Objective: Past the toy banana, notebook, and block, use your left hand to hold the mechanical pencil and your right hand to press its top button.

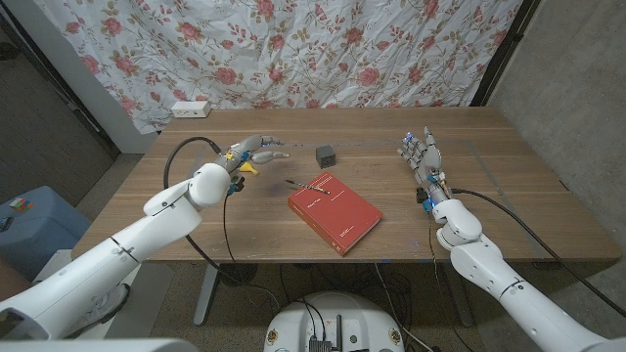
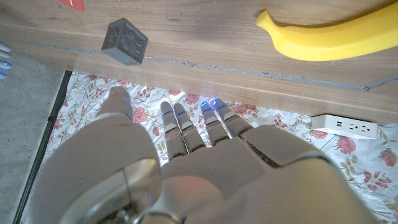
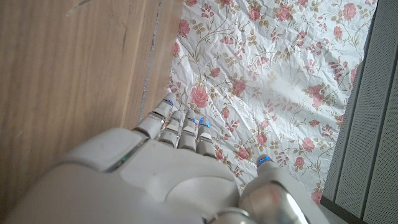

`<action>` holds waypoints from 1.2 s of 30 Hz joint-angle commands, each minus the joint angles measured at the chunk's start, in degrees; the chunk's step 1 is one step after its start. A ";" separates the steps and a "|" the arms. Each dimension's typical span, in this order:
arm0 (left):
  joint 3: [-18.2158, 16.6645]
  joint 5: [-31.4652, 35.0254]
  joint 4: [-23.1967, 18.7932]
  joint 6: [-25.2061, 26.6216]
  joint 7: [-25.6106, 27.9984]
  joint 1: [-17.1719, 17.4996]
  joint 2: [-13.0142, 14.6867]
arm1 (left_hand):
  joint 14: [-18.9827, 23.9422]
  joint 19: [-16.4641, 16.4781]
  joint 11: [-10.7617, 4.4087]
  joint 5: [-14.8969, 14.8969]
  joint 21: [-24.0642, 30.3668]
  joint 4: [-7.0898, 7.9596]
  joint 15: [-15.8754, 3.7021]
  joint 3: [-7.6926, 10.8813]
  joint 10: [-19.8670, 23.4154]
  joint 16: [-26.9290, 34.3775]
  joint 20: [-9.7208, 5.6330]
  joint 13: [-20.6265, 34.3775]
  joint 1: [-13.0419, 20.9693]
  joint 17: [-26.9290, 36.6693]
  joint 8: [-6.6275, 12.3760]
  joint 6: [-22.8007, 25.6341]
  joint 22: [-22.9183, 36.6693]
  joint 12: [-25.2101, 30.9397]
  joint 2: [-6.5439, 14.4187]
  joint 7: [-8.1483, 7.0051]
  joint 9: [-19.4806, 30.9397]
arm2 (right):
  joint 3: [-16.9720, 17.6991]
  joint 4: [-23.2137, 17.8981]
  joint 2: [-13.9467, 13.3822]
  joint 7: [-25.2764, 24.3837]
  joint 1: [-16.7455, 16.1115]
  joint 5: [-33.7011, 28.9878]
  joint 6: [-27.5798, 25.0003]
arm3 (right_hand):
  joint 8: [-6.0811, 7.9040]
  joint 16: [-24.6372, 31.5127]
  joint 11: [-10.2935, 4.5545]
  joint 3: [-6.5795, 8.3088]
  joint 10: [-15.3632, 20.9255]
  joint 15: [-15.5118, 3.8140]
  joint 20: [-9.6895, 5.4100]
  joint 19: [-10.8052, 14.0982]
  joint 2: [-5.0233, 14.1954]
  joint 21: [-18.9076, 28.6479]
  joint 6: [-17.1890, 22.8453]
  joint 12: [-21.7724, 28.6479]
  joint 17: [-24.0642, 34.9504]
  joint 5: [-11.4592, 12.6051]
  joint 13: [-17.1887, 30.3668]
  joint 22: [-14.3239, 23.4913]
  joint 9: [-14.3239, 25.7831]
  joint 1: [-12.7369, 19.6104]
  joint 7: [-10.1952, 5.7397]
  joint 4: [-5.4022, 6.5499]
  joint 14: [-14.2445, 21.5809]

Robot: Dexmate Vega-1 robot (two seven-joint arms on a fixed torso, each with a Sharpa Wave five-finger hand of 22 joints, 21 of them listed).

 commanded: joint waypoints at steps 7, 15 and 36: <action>-0.41 -9.10 9.14 -9.29 12.88 0.92 -5.93 | 0.36 0.47 0.85 0.01 0.23 0.77 -5.03 0.72 0.14 0.36 -1.25 0.09 -1.16 0.10 -0.15 -0.96 0.10 0.50 1.68 0.94 -0.05 | -0.09 -0.08 1.08 0.08 1.29 0.38 0.66 | 0.29 0.23 -0.05 0.18 0.32 -0.39 -0.17 0.27 0.50 0.16 0.28 0.33 0.15 -0.01 -0.05 0.06 0.04 0.27 -0.48 0.44 0.48; -1.07 -13.27 12.82 -14.88 16.42 1.89 -9.06 | 0.37 0.53 1.01 0.05 0.23 0.83 -4.83 1.12 0.09 0.33 -1.15 0.08 -1.50 0.07 -0.15 -1.27 0.10 0.56 2.44 1.35 -0.09 | -0.27 -0.26 1.57 -0.65 1.98 0.23 0.05 | 0.27 0.21 -0.19 0.21 0.43 -0.54 -0.14 0.26 0.57 0.12 0.29 0.32 0.12 0.00 -0.04 0.06 0.04 0.30 -0.54 0.46 0.54; -1.89 -21.26 23.30 -31.14 23.34 1.67 -19.79 | 0.32 1.54 2.52 0.24 0.43 0.98 -3.84 2.80 -0.65 0.24 -1.38 0.08 -2.97 0.06 -0.22 -3.17 0.11 0.55 4.64 3.10 -0.13 | -1.00 -0.93 2.69 -2.45 1.00 -0.09 -0.43 | 0.49 0.25 -0.31 0.19 1.08 -0.80 -0.23 0.22 0.58 0.02 1.04 0.42 0.08 -0.02 -0.02 0.06 0.05 0.24 -0.78 0.56 0.97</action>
